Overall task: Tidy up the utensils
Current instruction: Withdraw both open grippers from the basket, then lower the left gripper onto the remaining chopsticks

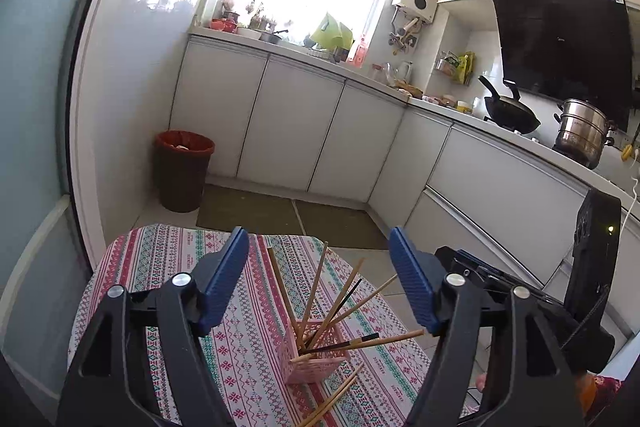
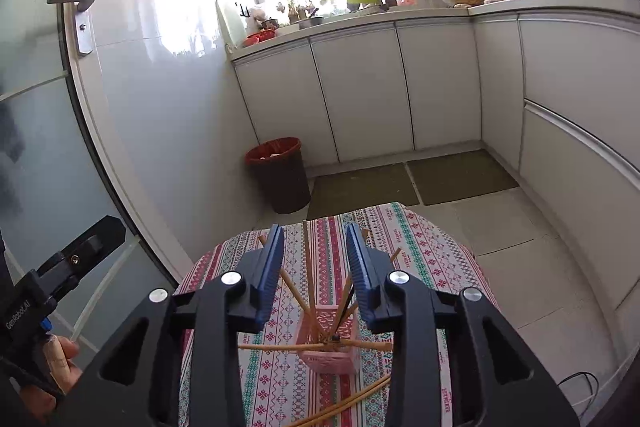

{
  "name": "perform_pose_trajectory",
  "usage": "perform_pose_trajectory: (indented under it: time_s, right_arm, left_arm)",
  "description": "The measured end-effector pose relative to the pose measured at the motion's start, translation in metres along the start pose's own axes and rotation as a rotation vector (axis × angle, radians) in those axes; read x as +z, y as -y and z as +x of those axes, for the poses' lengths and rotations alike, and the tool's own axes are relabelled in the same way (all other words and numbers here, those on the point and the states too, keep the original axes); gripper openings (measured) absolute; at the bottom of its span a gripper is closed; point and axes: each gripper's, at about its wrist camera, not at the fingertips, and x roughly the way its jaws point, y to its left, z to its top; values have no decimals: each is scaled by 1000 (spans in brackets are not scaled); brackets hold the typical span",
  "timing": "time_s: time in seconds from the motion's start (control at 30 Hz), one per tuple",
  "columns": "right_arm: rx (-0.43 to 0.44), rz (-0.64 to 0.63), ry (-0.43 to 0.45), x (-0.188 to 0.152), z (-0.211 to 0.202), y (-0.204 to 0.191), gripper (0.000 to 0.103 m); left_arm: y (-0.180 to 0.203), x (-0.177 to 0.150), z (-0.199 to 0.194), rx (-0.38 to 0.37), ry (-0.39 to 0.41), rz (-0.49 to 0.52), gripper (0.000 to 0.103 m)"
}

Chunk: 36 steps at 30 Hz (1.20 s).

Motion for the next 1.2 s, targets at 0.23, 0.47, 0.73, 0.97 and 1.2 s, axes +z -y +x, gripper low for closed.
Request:
perform_pose_trajectory:
  time_s: [0.23,0.47,0.73,0.97,1.2]
  right_arm:
    - [-24,28,14,-8,-32,11,74]
    - [-57,145,57,-31,-68,51,96]
    - [-60,197,-119,-96,-80,111,96]
    - [-111,299,-249,-151,-75,161,96]
    - [-65,475,-242,-156,-72,187,96]
  left_arm:
    - [18,-15,-12,-1,-48,23,85]
    - [22,-35,-20,-19,-102,9,96]
    - [34,-91,11,-43,-367,97,96]
    - [34,-170,47,-39,-634,220,96]
    - [65,-222,74,-115,-761,444,96]
